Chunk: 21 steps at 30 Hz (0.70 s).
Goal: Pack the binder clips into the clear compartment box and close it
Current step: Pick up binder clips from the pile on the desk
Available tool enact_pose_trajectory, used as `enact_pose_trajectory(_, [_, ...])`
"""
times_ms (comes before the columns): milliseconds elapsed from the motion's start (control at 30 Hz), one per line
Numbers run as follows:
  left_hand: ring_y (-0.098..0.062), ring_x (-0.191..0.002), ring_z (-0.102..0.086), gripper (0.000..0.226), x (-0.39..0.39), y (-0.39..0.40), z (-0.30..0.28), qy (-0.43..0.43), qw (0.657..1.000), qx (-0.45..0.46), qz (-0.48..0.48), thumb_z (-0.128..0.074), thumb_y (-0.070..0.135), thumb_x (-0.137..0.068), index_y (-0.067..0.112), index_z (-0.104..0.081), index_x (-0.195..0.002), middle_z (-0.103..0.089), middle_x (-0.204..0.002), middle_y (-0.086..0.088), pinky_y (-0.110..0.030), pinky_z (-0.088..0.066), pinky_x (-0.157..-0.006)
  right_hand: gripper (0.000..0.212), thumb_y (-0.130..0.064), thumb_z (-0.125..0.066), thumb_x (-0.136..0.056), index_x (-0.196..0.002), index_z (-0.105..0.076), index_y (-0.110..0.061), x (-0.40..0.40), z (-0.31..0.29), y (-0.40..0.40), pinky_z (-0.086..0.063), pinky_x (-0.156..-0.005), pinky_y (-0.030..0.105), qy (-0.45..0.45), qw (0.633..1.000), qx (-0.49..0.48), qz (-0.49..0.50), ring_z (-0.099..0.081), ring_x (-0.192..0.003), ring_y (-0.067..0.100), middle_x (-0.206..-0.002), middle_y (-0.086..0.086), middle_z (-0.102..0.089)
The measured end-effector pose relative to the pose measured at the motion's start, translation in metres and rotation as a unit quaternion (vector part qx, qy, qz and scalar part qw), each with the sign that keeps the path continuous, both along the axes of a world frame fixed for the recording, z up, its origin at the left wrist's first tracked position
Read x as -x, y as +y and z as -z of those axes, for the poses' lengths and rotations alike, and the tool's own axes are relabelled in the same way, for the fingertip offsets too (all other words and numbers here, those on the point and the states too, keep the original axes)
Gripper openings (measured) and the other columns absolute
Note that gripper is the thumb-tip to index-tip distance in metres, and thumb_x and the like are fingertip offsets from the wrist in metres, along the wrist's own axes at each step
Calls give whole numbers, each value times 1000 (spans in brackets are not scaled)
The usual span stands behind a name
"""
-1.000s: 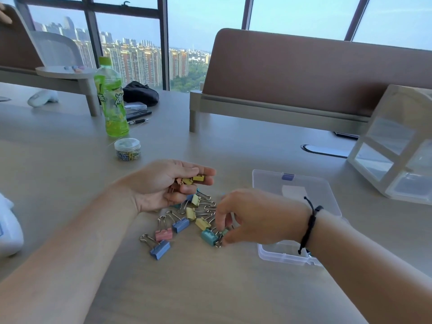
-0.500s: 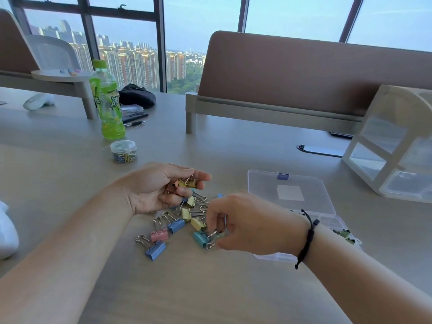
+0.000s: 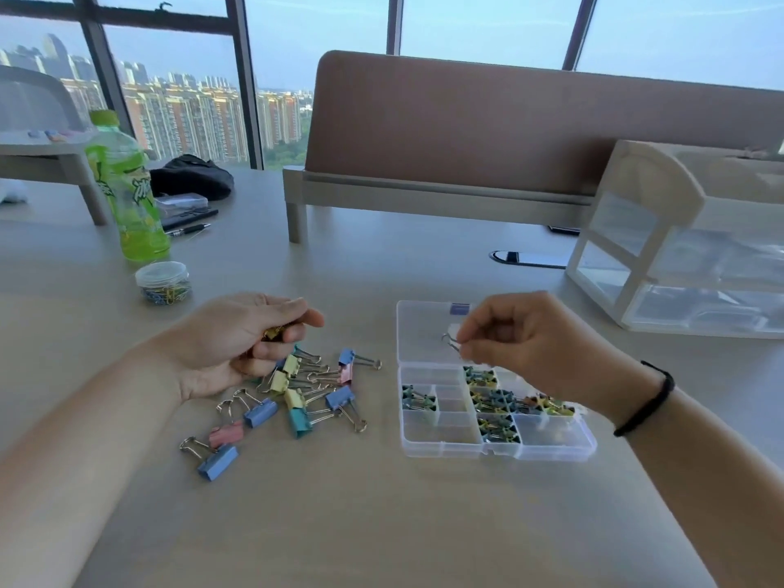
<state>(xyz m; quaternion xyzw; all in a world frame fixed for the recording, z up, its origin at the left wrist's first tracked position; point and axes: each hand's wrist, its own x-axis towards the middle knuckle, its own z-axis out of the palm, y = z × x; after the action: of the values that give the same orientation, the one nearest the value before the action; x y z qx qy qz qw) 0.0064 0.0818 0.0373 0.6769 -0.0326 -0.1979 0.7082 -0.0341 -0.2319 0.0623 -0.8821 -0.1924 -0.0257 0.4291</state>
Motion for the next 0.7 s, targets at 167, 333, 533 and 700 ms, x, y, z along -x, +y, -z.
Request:
enact_pose_trajectory(167, [-7, -44, -27, 27, 9, -31, 4, -67, 995, -70, -14, -52, 20, -99, 1, -70, -99, -43, -67, -2, -16, -17, -34, 10, -12, -75, -84, -91, -73, -19, 1, 14, -11, -59, -77, 37, 14, 1000, 28, -1, -67, -72, 23, -80, 8, -73])
enact_pose_trajectory(333, [-7, -40, -33, 25, 20, -87, -8, -235, 930, -281, 17, -51, 26, -101, 20, -74, -95, -41, -50, 9, -22, -33, -46, 19, -18, -68, -90, -108, -70, -25, 6, 20, -2, -45, -71, 13, -19, 989, 143, -30, -59, -75, 1, -81, -14, -65])
enact_pose_trajectory(533, [-11, -66, -62, 24, 20, -128, -2, -313, 869, -378, 68, -56, 34, -98, 28, -75, -85, -70, -71, 6, -29, -47, -62, 22, -20, -58, -96, -112, -71, -29, 8, 20, -1, -38, -78, 14, -49, 972, 229, -31, -53, -89, 6, -90, -12, -56])
enact_pose_trajectory(700, [-6, -63, -60, 24, 24, -123, 15, -333, 828, -445, 75, -54, 41, -98, 29, -73, -88, -67, -72, 6, -25, -47, -58, 22, -23, -56, -97, -110, -72, -31, 7, 24, -3, -41, -80, 20, -49, 969, 241, -30, -52, -91, 7, -98, -10, -56])
